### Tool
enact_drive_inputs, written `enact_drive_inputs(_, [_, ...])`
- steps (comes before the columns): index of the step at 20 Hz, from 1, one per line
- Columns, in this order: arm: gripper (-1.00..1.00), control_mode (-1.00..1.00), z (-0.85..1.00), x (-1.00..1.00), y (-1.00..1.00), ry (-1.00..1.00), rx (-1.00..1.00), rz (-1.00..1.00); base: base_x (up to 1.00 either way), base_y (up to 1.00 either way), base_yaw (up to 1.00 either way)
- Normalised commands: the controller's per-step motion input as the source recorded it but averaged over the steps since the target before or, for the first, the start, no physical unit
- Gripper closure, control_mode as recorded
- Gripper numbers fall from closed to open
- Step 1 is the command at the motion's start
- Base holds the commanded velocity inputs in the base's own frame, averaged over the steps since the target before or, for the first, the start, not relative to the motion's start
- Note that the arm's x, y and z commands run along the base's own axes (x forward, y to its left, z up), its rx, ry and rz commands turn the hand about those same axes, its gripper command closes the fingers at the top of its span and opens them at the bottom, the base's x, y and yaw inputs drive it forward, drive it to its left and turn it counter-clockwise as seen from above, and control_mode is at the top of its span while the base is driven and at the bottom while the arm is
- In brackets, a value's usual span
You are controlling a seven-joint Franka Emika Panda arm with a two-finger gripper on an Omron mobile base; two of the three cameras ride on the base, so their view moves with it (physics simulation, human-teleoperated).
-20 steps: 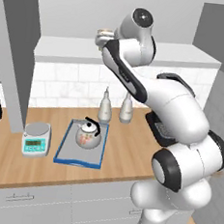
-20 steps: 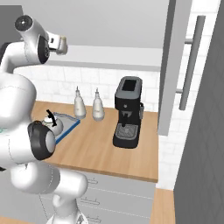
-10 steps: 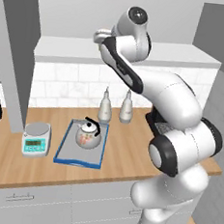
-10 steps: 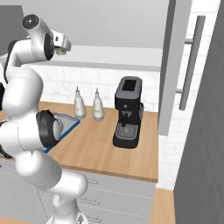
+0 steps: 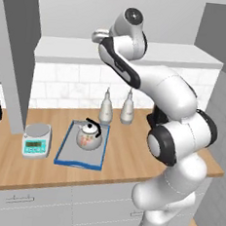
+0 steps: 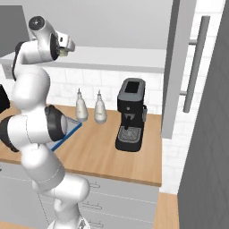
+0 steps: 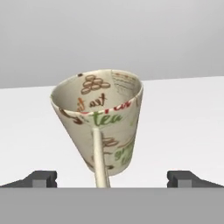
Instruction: Pick the kettle from the counter and place it on the tray. Then pick the mug from the cabinet and place it on the tray. Then close the cabinet doors.
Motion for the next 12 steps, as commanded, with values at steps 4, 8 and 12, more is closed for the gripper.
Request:
enact_drive_inputs(4, [-1.00, -1.00, 0.00, 0.25, 0.11, 0.01, 0.00, 0.00, 0.00, 0.00, 0.00])
enact_drive_inputs(8, [1.00, -1.00, 0.00, 0.00, 0.04, 0.00, 0.00, 0.00, 0.00, 0.00, 0.00])
enact_drive_inputs(12, [1.00, -1.00, 0.00, 0.00, 0.00, 0.00, 0.00, 0.00, 0.00, 0.00, 0.00])
